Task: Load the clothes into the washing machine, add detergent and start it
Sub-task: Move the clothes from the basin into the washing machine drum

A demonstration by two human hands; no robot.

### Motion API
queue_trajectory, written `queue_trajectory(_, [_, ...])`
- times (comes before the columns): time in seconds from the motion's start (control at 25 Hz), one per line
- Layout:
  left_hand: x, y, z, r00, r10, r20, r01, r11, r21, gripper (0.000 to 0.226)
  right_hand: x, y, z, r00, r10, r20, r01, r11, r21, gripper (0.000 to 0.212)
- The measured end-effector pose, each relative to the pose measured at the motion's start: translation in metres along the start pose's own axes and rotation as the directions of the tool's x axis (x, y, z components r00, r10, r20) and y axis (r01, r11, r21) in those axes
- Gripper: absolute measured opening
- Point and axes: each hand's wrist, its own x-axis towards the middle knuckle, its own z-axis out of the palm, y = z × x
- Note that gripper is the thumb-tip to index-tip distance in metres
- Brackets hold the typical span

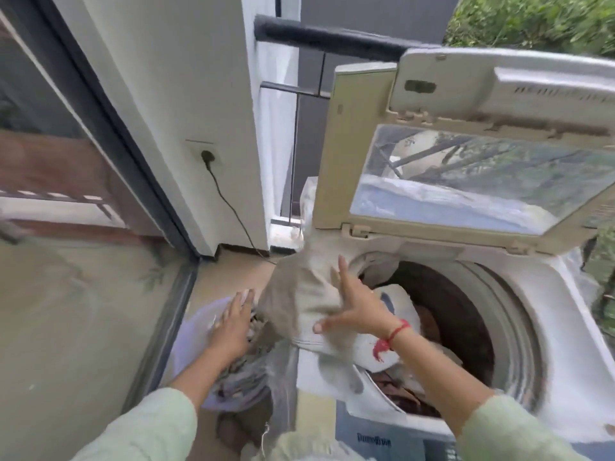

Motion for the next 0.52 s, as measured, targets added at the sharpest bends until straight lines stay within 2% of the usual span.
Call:
queue_trajectory(0.04, [0.005,0.008,0.001,0.999,0.052,0.005,-0.052,0.997,-0.053,0.105,0.003,0.003,-0.008,0.999,0.037,-0.027,-0.038,0.999,-0.006,0.129])
queue_trajectory(0.08, [0.008,0.018,-0.001,0.995,0.101,-0.015,-0.102,0.985,-0.136,0.106,0.004,0.005,-0.014,0.997,0.055,-0.048,-0.058,0.996,-0.069,0.112])
queue_trajectory(0.16, [0.016,0.038,-0.006,0.992,0.113,-0.049,-0.123,0.92,-0.372,0.097,0.002,0.0,-0.015,0.996,0.022,-0.085,-0.034,0.989,-0.146,0.066])
queue_trajectory(0.24, [0.016,0.052,-0.009,0.989,0.107,-0.099,-0.143,0.836,-0.53,0.057,-0.009,0.001,-0.007,0.991,-0.015,-0.132,0.006,0.998,-0.07,0.044])
queue_trajectory(0.28, [0.012,0.058,-0.012,0.985,0.082,-0.153,-0.153,0.83,-0.537,0.036,-0.017,0.004,-0.007,0.986,-0.021,-0.165,0.018,1.0,-0.019,0.039])
queue_trajectory(0.32, [0.004,0.063,-0.019,0.968,0.038,-0.249,-0.166,0.839,-0.519,0.027,-0.025,0.009,-0.012,0.98,-0.039,-0.196,0.045,0.999,0.028,0.035])
queue_trajectory(0.4, [-0.013,0.073,-0.038,0.856,-0.032,-0.516,-0.236,0.864,-0.445,0.04,-0.049,0.023,-0.036,0.97,-0.063,-0.236,0.093,0.988,0.121,0.031])
queue_trajectory(0.44, [-0.023,0.081,-0.053,0.754,-0.007,-0.657,-0.307,0.881,-0.361,0.048,-0.063,0.033,-0.056,0.96,-0.051,-0.274,0.103,0.979,0.179,0.03])
queue_trajectory(0.52, [-0.045,0.111,-0.088,0.485,0.212,-0.848,-0.436,0.9,-0.025,0.053,-0.098,0.055,-0.1,0.914,-0.015,-0.406,0.131,0.956,0.261,0.032])
